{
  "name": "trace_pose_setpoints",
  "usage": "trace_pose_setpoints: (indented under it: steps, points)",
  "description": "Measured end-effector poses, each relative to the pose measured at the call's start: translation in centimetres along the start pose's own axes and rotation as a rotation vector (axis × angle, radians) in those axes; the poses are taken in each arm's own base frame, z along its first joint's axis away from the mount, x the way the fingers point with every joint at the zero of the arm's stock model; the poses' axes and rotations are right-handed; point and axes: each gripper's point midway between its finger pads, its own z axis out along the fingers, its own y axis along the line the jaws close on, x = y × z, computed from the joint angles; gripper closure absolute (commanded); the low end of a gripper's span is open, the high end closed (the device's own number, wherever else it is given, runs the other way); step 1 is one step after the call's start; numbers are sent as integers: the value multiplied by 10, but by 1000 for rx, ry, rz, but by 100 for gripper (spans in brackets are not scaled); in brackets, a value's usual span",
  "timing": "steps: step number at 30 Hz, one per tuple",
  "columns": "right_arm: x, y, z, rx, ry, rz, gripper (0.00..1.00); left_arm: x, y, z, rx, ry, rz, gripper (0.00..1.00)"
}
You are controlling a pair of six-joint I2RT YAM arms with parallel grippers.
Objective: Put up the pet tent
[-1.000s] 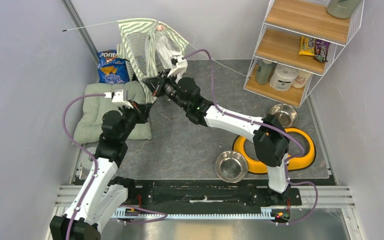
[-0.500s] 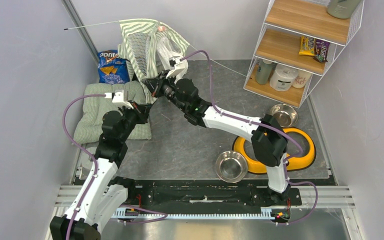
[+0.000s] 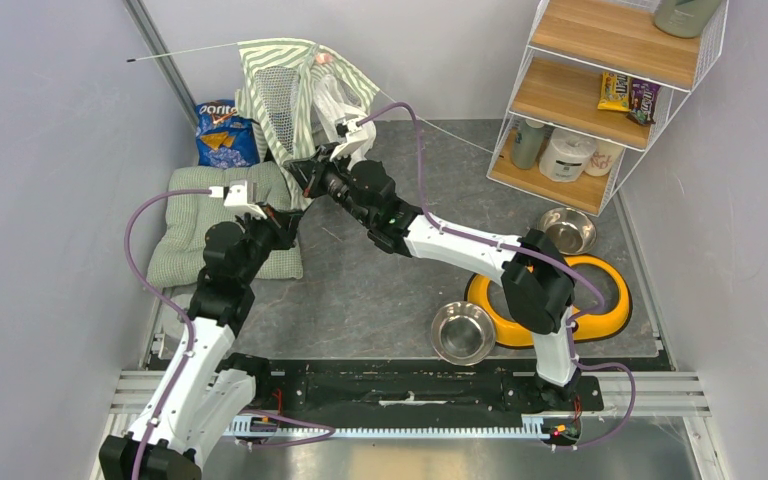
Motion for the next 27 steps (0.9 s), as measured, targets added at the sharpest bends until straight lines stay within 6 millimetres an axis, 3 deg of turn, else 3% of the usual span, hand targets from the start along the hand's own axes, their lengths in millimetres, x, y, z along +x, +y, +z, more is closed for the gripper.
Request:
trace_pose_setpoints:
  steps: [17,27]
  points:
    - [2,0,-1,-4,-3,-46,100,-4,-2,-2,-8,13,-5,98]
    - [22,3,-12,-25,14,-59,100,-1,-5,-4,-8,59,-31,98]
